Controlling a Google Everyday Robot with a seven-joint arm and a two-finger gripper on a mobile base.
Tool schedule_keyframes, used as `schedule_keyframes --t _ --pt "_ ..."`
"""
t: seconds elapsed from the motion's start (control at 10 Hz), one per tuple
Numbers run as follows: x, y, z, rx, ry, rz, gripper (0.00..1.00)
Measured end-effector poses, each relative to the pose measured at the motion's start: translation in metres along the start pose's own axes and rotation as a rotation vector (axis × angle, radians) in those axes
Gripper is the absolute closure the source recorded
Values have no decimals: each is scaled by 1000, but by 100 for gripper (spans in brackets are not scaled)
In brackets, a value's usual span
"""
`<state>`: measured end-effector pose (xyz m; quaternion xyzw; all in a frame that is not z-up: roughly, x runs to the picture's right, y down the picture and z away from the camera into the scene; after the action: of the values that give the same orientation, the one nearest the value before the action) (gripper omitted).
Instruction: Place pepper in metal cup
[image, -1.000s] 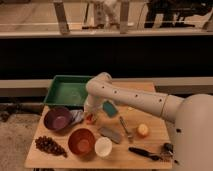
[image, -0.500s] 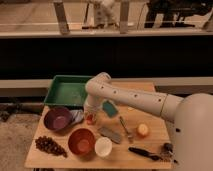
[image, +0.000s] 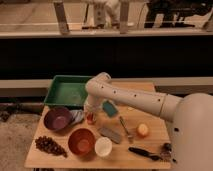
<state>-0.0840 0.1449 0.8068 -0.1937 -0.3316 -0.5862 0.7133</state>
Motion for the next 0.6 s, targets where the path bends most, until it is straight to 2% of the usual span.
schedule_keyframes --t 0.6 --pt "0 -6 -8 10 16 -7 20"
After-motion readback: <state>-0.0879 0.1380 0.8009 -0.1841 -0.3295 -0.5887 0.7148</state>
